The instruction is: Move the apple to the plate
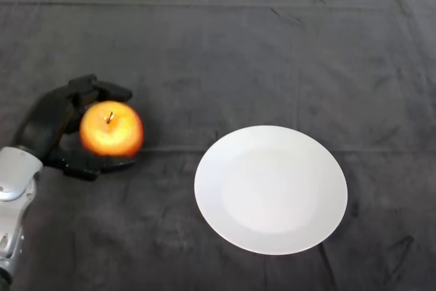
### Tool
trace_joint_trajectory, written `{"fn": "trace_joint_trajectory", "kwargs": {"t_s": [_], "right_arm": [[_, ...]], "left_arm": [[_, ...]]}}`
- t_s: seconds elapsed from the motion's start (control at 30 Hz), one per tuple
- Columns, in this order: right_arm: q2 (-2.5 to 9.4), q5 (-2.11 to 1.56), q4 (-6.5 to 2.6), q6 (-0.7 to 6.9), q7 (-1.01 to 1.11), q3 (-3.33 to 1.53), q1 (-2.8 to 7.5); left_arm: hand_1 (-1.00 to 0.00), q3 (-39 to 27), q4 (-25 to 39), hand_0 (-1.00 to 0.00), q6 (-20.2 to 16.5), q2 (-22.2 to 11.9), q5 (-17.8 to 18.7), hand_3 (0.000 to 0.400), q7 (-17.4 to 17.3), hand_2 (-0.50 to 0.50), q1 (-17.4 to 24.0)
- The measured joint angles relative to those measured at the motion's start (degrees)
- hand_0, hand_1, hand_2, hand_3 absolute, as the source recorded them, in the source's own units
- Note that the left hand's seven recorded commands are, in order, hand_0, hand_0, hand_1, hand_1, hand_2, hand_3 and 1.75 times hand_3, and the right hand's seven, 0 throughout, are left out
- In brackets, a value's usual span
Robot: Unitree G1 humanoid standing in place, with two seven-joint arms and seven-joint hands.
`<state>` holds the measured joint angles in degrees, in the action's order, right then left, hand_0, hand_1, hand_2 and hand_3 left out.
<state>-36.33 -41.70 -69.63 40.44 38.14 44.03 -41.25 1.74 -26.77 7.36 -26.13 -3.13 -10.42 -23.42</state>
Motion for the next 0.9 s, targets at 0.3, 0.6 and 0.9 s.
{"fn": "trace_joint_trajectory", "kwargs": {"t_s": [0.3,0.6,0.9], "right_arm": [[0.0,0.0,0.0,0.0,0.0,0.0,0.0],[0.0,0.0,0.01,0.0,-0.02,0.0,0.0],[0.0,-0.01,0.02,0.0,-0.04,0.0,0.0]], "left_arm": [[-1.0,1.1,2.1,-1.0,2.3,2.2,-2.6,0.4,3.7,0.0,0.0],[-1.0,5.2,4.9,-1.0,3.1,5.2,-5.1,0.4,7.1,0.0,0.0],[-1.0,11.0,6.3,-1.0,3.5,8.3,-7.3,0.4,11.9,0.0,0.0]]}}
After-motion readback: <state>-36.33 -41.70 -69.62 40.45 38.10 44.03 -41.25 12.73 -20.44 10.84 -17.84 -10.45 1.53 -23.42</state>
